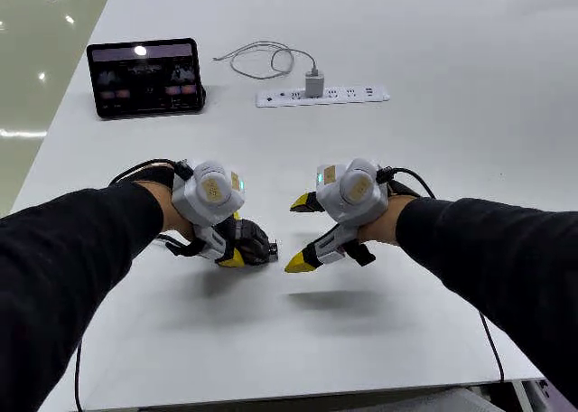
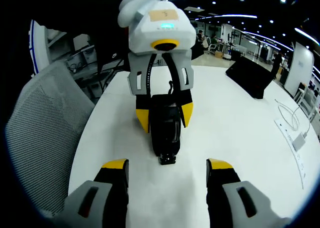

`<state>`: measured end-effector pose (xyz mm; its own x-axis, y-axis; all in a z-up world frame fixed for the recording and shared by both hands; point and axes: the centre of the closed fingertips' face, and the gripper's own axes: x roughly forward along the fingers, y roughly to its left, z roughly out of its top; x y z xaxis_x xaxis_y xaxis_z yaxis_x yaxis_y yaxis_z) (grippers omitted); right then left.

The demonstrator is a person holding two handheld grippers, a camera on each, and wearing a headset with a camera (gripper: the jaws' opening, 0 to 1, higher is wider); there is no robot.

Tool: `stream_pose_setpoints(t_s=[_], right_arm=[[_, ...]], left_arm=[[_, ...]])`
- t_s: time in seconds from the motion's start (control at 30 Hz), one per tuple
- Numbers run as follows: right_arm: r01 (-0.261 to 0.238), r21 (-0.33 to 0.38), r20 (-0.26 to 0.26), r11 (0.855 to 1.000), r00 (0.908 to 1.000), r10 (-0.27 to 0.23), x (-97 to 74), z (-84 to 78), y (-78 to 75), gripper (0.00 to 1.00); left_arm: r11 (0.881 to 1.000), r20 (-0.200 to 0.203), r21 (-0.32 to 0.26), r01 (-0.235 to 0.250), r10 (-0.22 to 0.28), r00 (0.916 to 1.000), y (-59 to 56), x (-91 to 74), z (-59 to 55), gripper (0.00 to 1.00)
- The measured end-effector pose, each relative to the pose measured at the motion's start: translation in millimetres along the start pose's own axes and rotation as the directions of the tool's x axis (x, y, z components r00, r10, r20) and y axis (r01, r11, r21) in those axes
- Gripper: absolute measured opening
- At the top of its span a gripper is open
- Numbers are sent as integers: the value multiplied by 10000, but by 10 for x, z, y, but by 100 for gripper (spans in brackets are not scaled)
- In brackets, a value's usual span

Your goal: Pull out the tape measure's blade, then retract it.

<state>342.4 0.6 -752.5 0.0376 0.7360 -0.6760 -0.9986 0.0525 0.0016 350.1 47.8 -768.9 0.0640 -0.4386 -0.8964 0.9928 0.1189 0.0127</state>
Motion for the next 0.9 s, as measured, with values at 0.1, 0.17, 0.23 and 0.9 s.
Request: stream_pose_setpoints(t_s=[0.1, 0.17, 0.23, 0.9], right_arm=[[-83, -268, -242, 9996, 9997, 76, 82, -35, 2, 52], [-116, -194, -199, 9997, 9997, 112, 113, -27, 4, 49], [-129, -345, -349, 9993, 9993, 117, 159, -54, 14, 44], [-493, -540, -970, 9973, 9943, 439, 408, -114, -18, 12]], left_arm=[[10000, -114, 54, -32, 33, 9999, -11, 7, -2, 34], [10000, -125, 17, -29, 29, 9999, -16, 8, 0, 34], [10000, -124, -1, -22, 22, 9999, -22, 8, 2, 34], [9997, -89, -192, 126, -127, 9999, -8, 46, 0, 34]])
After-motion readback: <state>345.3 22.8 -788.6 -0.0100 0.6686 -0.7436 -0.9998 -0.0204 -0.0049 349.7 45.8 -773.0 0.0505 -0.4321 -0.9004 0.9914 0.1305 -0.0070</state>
